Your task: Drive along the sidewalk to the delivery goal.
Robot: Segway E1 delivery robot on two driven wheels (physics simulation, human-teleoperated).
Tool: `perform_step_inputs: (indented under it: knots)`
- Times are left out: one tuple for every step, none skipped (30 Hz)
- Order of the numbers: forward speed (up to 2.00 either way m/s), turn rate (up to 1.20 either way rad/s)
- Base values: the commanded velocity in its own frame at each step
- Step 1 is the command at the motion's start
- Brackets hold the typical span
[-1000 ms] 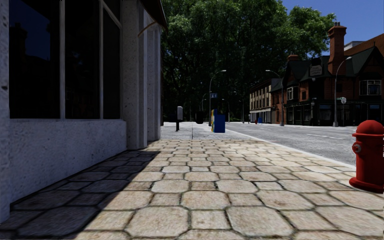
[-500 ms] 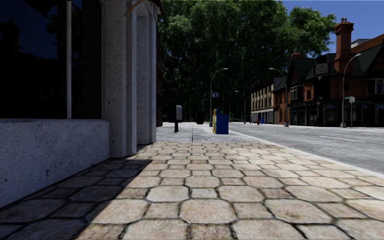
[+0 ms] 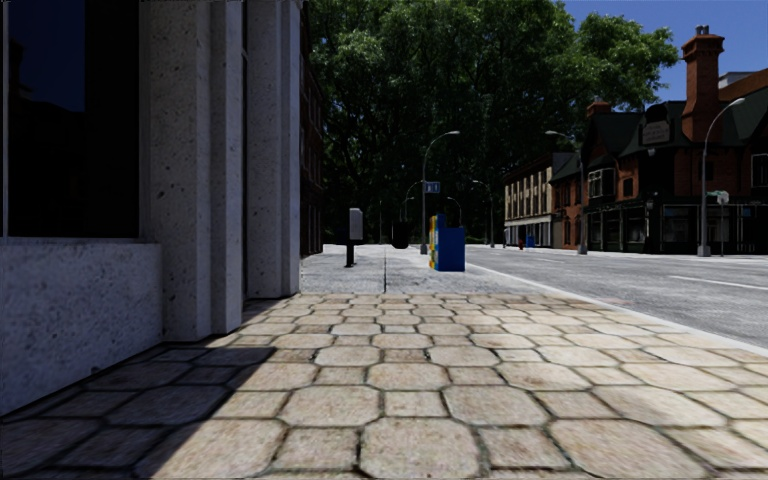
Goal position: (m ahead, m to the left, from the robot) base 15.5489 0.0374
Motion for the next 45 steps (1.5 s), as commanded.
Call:
perform_step_inputs:
  knots:
    - [2.00,0.00]
    - [2.00,0.00]
    - [2.00,0.00]
    - [2.00,0.00]
    - [2.00,0.00]
    - [2.00,0.00]
    - [2.00,0.00]
    - [2.00,0.00]
    - [2.00,0.00]
    - [2.00,0.00]
    - [2.00,0.00]
    - [2.00,0.00]
    - [2.00,0.00]
    - [2.00,0.00]
    - [2.00,0.00]
    - [2.00,0.00]
    - [2.00,0.00]
    - [2.00,0.00]
    - [2.00,0.00]
    - [2.00,0.00]
    - [2.00,0.00]
    - [2.00,0.00]
    - [2.00,0.00]
    - [2.00,0.00]
    - [2.00,0.00]
    - [2.00,0.00]
    - [2.00,0.00]
    - [2.00,0.00]
    - [2.00,0.00]
    - [2.00,0.00]
    - [2.00,0.00]
    - [2.00,0.00]
    - [2.00,0.00]
    - [2.00,0.00]
    - [2.00,0.00]
    - [2.00,0.00]
    - [2.00,0.00]
    - [2.00,0.00]
    - [2.00,0.00]
    - [2.00,0.00]
    - [2.00,0.00]
    - [2.00,0.00]
    - [2.00,0.00]
    - [2.00,0.00]
    - [2.00,0.00]
